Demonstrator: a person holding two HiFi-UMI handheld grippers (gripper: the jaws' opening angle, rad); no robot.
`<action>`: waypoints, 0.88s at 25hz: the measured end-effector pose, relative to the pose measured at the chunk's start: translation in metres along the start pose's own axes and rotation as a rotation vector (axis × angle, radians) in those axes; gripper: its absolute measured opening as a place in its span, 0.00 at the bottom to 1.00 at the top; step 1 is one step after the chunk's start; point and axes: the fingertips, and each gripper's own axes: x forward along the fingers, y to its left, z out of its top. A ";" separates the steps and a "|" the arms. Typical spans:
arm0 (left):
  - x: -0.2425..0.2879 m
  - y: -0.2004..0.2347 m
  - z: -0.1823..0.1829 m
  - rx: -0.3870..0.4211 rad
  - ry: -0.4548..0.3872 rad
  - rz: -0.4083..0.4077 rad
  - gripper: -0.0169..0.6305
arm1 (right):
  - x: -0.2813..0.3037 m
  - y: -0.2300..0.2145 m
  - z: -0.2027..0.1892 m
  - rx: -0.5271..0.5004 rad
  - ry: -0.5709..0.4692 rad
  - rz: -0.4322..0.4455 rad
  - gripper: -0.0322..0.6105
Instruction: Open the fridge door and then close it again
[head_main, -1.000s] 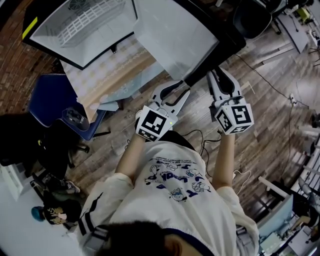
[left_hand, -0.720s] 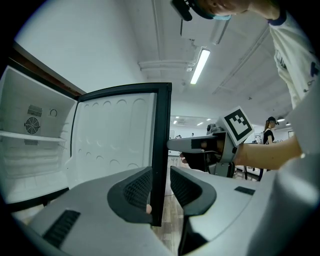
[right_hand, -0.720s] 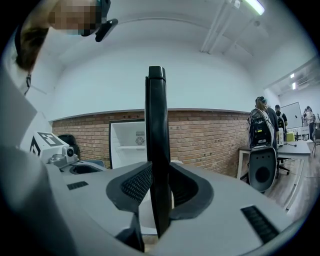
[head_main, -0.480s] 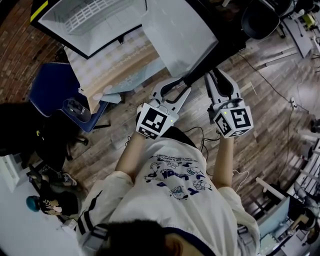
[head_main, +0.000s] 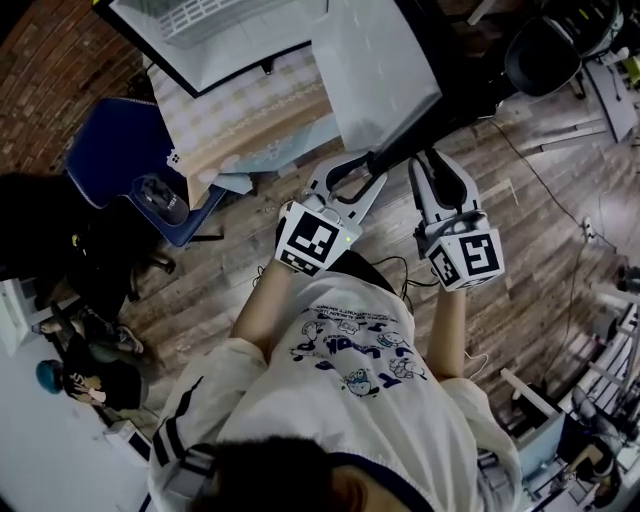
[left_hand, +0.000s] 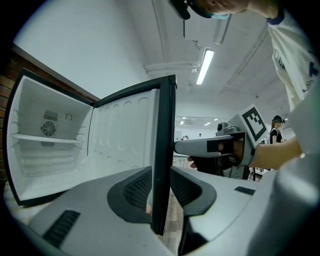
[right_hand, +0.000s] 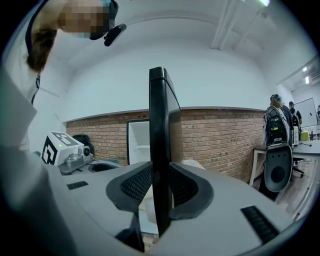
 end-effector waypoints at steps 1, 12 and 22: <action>-0.002 0.001 0.000 0.000 -0.001 0.004 0.20 | 0.001 0.005 0.000 -0.007 0.000 0.013 0.22; -0.021 0.012 -0.003 -0.010 0.000 0.073 0.20 | 0.017 0.056 0.001 -0.045 -0.001 0.137 0.19; -0.058 0.047 -0.011 -0.039 0.002 0.221 0.21 | 0.046 0.108 0.001 -0.073 0.011 0.295 0.19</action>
